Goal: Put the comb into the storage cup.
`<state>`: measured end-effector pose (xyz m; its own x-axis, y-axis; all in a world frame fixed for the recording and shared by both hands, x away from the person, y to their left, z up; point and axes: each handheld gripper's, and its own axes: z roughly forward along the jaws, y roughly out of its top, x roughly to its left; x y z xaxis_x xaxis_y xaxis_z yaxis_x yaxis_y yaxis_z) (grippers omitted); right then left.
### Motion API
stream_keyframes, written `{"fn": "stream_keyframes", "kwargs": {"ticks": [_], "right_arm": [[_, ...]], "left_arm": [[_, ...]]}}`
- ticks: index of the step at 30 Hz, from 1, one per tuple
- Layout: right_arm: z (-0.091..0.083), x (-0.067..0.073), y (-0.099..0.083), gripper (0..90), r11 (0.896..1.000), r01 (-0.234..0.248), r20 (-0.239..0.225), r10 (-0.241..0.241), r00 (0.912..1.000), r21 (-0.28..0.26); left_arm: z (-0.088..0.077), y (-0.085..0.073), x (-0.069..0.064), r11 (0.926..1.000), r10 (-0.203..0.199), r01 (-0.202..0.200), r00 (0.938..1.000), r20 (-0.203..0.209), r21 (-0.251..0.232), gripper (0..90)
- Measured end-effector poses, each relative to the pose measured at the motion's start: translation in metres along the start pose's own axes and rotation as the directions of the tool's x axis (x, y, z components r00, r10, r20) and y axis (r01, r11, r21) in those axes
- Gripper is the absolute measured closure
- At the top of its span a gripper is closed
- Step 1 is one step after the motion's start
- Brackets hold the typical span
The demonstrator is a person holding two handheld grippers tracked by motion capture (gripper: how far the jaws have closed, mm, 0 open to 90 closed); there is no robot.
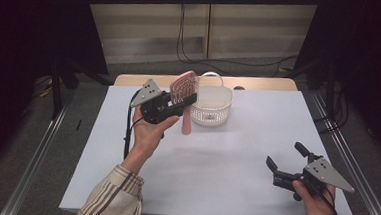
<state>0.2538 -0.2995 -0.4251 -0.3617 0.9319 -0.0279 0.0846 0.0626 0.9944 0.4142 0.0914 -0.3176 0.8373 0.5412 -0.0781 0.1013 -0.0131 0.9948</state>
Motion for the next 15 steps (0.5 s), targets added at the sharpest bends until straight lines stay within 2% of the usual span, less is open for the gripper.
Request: {"fn": "stream_keyframes", "kwargs": {"ticks": [2,9,15], "right_arm": [[-0.002,-0.001,-0.002,1.0,1.000,0.009,-0.004,-0.009,0.9999,-0.002],[-0.004,0.000,-0.002,0.6,1.000,-0.002,0.010,0.002,0.9999,0.001],[-0.003,0.001,-0.003,0.8,1.000,-0.009,-0.015,0.009,0.9998,0.001]], "left_arm": [[0.002,0.002,0.000,1.0000,0.003,-0.003,1.0000,-0.001,-0.004,61.6],[0.013,0.011,0.004,0.9994,0.004,-0.005,0.9998,-0.020,-0.035,61.6],[0.020,0.022,0.003,0.9989,0.029,-0.030,0.9989,-0.037,-0.035,61.6]]}}
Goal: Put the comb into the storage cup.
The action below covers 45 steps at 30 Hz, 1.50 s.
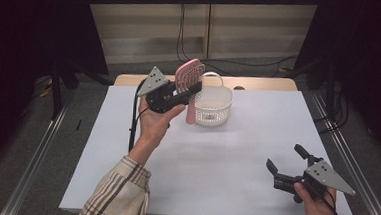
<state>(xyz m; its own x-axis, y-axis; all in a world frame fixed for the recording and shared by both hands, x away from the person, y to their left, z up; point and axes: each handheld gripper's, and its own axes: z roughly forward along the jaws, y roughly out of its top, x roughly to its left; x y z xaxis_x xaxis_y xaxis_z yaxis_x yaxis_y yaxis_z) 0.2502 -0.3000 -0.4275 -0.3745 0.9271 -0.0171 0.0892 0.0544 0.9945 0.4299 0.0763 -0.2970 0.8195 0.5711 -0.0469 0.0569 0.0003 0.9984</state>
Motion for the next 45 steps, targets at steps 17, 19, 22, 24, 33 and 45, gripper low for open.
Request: {"fn": "stream_keyframes", "kwargs": {"ticks": [17,19,22,24,33,45], "right_arm": [[0.000,0.000,0.000,1.1,1.000,-0.005,-0.002,0.005,1.0000,0.005],[0.000,0.000,0.000,1.1,1.000,-0.006,-0.002,0.006,1.0000,0.005],[0.000,0.000,-0.001,1.0,1.000,-0.008,-0.005,0.008,1.0000,0.005],[0.000,0.001,-0.001,1.1,1.000,-0.009,-0.010,0.009,0.9999,0.006],[0.000,0.002,0.000,0.9,1.000,-0.009,-0.014,0.009,0.9999,-0.001],[-0.001,0.002,-0.001,0.5,1.000,-0.013,-0.017,0.013,0.9998,0.002]], "left_arm": [[0.015,0.013,0.013,0.9990,-0.023,0.022,0.9988,-0.044,-0.039,61.6],[0.018,0.015,0.014,0.9992,-0.018,0.016,0.9987,-0.048,-0.037,61.6],[0.022,0.019,0.015,0.9993,-0.013,0.012,0.9987,-0.050,-0.034,61.6],[0.026,0.022,0.015,0.9995,-0.003,0.001,0.9986,-0.053,-0.033,61.6],[0.042,0.031,0.020,0.9987,0.021,-0.024,0.9975,-0.067,-0.045,61.6],[0.064,0.030,0.019,0.9979,0.031,-0.034,0.9971,-0.070,-0.054,61.6]]}}
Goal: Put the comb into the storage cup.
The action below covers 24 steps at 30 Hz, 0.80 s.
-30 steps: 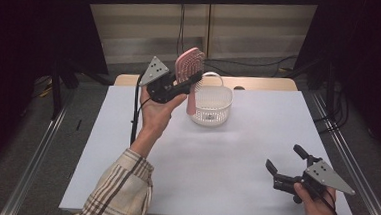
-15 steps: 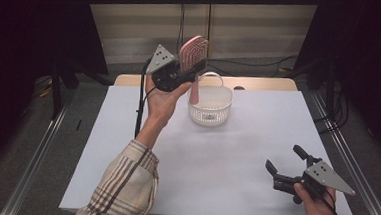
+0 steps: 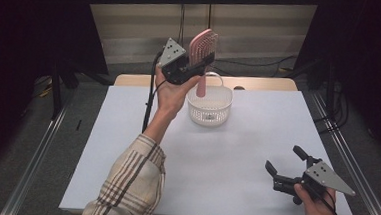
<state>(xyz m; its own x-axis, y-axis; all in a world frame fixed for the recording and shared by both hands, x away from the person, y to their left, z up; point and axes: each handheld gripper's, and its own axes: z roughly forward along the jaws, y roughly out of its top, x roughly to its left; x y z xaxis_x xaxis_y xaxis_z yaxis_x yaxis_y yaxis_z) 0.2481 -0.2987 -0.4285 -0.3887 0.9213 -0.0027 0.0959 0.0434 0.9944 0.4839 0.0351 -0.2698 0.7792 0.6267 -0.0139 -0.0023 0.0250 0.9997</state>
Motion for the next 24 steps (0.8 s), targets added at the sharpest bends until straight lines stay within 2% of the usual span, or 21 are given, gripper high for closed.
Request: {"fn": "stream_keyframes", "kwargs": {"ticks": [1,2,4,6,9,10,13,16,20,24], "right_arm": [[0.000,0.000,0.000,0.6,1.000,0.001,0.001,-0.001,1.0000,0.000],[0.000,0.000,0.000,0.5,1.000,0.001,0.001,-0.001,1.0000,0.000],[0.000,0.000,0.000,0.5,1.000,0.001,0.002,-0.001,1.0000,0.001],[0.000,0.000,0.000,0.0,1.000,0.002,-0.006,-0.002,1.0000,0.005],[0.000,0.000,0.000,0.0,1.000,-0.003,-0.009,0.003,1.0000,0.002],[0.000,0.000,0.000,0.0,1.000,-0.003,-0.007,0.003,1.0000,0.002],[0.000,-0.001,0.000,0.0,1.000,-0.006,-0.005,0.006,1.0000,0.004],[0.000,-0.001,0.000,0.0,1.000,-0.007,-0.008,0.007,0.9999,-0.001],[0.000,-0.001,0.000,0.0,1.000,-0.003,-0.006,0.003,1.0000,0.000],[0.000,-0.001,0.000,0.0,1.000,0.000,-0.005,0.000,1.0000,0.006]], "left_arm": [[0.002,-0.002,0.000,0.9999,-0.015,0.015,0.9999,-0.005,0.005,61.6],[0.005,-0.005,0.000,0.9998,-0.012,0.012,0.9998,-0.018,0.013,61.6],[0.010,-0.011,0.002,0.9995,0.005,-0.005,0.9998,-0.019,0.032,61.6],[0.015,-0.017,0.004,0.9995,-0.017,0.017,0.9998,-0.012,0.028,61.6],[0.019,-0.022,0.005,0.9996,-0.004,0.004,0.9998,-0.020,0.026,61.6],[0.022,-0.024,0.006,0.9996,-0.017,0.017,0.9998,-0.015,0.021,61.6],[0.028,-0.030,0.006,0.9997,0.001,0.000,0.9997,-0.025,0.025,61.7],[0.032,-0.037,0.007,0.9984,0.031,-0.029,0.9986,-0.042,0.049,61.6],[0.034,-0.048,0.009,0.9965,0.031,-0.027,0.9979,-0.056,0.079,61.7],[0.036,-0.056,0.008,0.9956,0.022,-0.018,0.9988,-0.043,0.092,61.6]]}}
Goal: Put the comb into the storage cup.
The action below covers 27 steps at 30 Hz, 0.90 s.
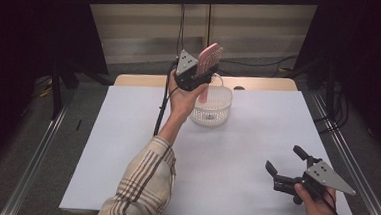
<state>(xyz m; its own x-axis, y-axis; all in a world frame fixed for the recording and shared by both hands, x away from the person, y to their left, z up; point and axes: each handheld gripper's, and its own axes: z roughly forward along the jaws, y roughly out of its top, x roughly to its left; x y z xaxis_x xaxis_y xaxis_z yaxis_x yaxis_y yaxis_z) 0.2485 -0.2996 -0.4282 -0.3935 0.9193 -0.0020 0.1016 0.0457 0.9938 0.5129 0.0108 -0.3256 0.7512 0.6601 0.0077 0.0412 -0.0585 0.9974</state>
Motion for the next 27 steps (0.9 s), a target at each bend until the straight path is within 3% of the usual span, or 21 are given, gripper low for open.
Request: {"fn": "stream_keyframes", "kwargs": {"ticks": [3,8,17,27], "right_arm": [[0.000,0.000,0.000,0.0,1.000,0.003,-0.002,-0.003,1.0000,0.002],[0.001,0.001,0.000,0.0,1.000,0.007,-0.011,-0.007,0.9999,0.004],[0.001,0.001,0.000,0.0,1.000,0.007,-0.007,-0.007,0.9999,0.002],[0.001,0.001,0.000,0.0,1.000,0.007,-0.010,-0.007,0.9999,0.008]], "left_arm": [[0.002,-0.008,-0.001,0.9999,-0.012,0.012,0.9999,-0.003,0.009,61.6],[0.000,-0.021,0.003,0.9975,-0.071,0.071,0.9972,-0.021,0.000,61.6],[0.002,-0.040,0.003,0.9969,-0.060,0.061,0.9978,-0.027,0.050,61.6],[0.009,-0.050,-0.005,0.9956,-0.051,0.053,0.9985,-0.021,0.077,61.6]]}}
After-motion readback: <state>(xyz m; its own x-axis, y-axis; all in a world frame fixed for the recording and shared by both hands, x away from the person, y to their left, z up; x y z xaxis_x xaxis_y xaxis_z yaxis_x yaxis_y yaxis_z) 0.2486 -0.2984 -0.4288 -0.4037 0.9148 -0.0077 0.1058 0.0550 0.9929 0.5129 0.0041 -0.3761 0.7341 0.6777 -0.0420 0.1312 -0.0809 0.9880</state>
